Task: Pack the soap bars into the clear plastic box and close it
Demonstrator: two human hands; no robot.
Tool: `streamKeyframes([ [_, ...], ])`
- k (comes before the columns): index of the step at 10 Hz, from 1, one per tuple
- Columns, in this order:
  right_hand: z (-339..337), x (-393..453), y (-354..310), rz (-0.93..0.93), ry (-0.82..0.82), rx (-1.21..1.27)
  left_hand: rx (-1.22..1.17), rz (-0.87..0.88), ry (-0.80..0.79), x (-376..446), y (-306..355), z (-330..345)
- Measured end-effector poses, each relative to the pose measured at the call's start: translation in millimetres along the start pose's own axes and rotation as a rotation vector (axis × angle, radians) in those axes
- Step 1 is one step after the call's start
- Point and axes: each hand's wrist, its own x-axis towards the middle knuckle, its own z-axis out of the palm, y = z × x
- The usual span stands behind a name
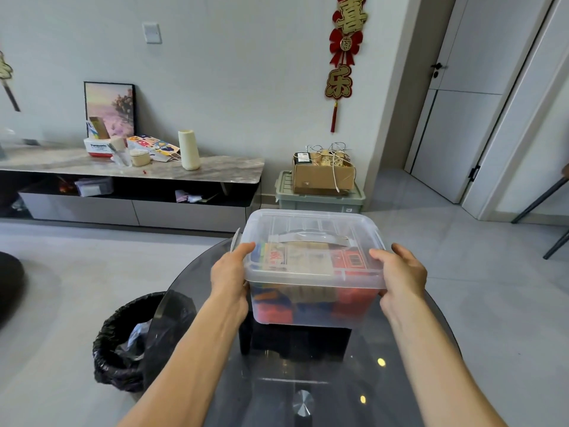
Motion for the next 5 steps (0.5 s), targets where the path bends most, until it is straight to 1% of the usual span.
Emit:
streamKeyframes([
  [1, 1.8, 0.1, 1.9, -0.032, 0.011, -0.002, 0.087, 0.144, -0.007, 0.5, -0.1, 2.2],
  [2, 1.8, 3.6, 3.9, -0.061, 0.021, 0.018, 0.251, 0.327, -0.042, -0.3, 3.4, 0.9],
  [3, 1.0, 5.7, 6.2, -0.072, 0.027, -0.012, 0.358, 0.389, -0.046, -0.2, 1.1, 1.5],
  [4, -1.9, 2.0, 1.6, -0.163, -0.008, -0.178, 0.528, 0.445, -0.053, 2.6, 7.1, -4.7],
  [5, -0.5, 3.0, -11.9, -0.221, 0.005, -0.352, 0.703, 0.502, -0.023, 8.2, 18.7, -9.2],
])
